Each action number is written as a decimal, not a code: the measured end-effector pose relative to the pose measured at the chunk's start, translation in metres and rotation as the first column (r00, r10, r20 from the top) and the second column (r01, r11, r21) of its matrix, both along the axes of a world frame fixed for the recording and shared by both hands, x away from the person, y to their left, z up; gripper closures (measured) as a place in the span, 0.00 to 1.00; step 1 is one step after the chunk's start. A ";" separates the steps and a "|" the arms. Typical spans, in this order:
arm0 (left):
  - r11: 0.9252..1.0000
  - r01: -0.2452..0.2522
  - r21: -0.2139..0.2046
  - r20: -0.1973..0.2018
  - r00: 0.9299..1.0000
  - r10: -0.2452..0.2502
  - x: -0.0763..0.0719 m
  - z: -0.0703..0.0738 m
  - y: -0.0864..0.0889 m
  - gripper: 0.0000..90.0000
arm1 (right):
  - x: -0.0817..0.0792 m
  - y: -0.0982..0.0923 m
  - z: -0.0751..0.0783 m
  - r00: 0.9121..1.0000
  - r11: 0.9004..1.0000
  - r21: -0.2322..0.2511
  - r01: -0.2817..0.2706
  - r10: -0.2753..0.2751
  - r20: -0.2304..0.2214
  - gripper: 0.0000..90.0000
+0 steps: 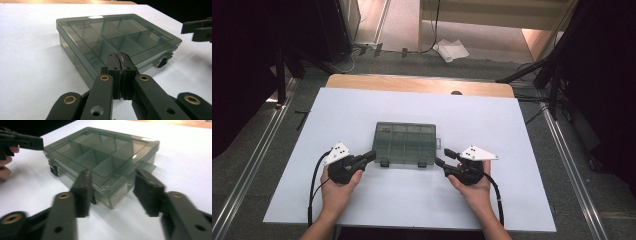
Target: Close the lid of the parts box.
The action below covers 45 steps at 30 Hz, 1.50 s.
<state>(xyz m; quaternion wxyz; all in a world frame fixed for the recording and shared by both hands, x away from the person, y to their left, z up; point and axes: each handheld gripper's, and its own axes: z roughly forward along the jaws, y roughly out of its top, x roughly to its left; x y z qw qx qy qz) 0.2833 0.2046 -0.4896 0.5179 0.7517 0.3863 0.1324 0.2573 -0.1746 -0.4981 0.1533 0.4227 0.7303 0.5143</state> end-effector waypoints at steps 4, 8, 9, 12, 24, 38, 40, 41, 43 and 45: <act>1.000 0.004 -0.002 0.009 1.000 -0.004 -0.001 0.001 -0.002 0.85 | -0.004 -0.008 0.001 1.000 1.000 -0.015 0.026 -0.026 0.002 0.19; 1.000 0.014 -0.006 0.025 1.000 -0.014 -0.002 0.002 -0.003 0.72 | -0.008 -0.017 0.000 1.000 1.000 0.002 0.001 -0.001 -0.003 0.00; 1.000 0.017 -0.004 0.027 0.999 -0.016 -0.003 0.002 -0.003 0.69 | -0.010 -0.019 0.000 1.000 1.000 0.001 0.002 -0.002 0.004 0.00; 1.000 0.026 -0.006 0.037 0.999 -0.026 -0.004 0.003 -0.004 0.60 | -0.013 -0.025 0.000 0.999 1.000 -0.013 0.027 -0.027 0.026 0.00; 0.999 0.041 -0.014 0.047 0.998 -0.040 -0.009 0.003 0.006 0.25 | -0.026 -0.049 -0.004 0.997 0.997 -0.024 0.067 -0.066 0.043 0.00; 0.996 0.094 -0.009 0.080 0.993 -0.093 -0.022 0.002 0.026 0.00 | -0.039 -0.075 -0.007 0.994 0.994 -0.021 0.103 -0.102 0.047 0.00; 0.996 0.090 -0.005 0.082 0.993 -0.089 -0.024 0.002 0.030 0.00 | -0.041 -0.080 -0.008 0.993 0.993 -0.030 0.110 -0.109 0.048 0.00; 0.996 0.085 0.000 0.084 0.993 -0.085 -0.025 0.002 0.032 0.00 | -0.042 -0.082 -0.008 0.992 0.993 -0.027 0.116 -0.114 0.046 0.00; 0.996 0.083 0.010 0.093 0.992 -0.084 -0.028 0.003 0.036 0.00 | -0.044 -0.087 -0.008 0.992 0.992 -0.026 0.121 -0.120 0.049 0.00; 0.997 0.075 0.021 0.094 0.993 -0.076 -0.030 0.003 0.039 0.00 | -0.047 -0.091 -0.008 0.990 0.991 -0.024 0.132 -0.131 0.049 0.00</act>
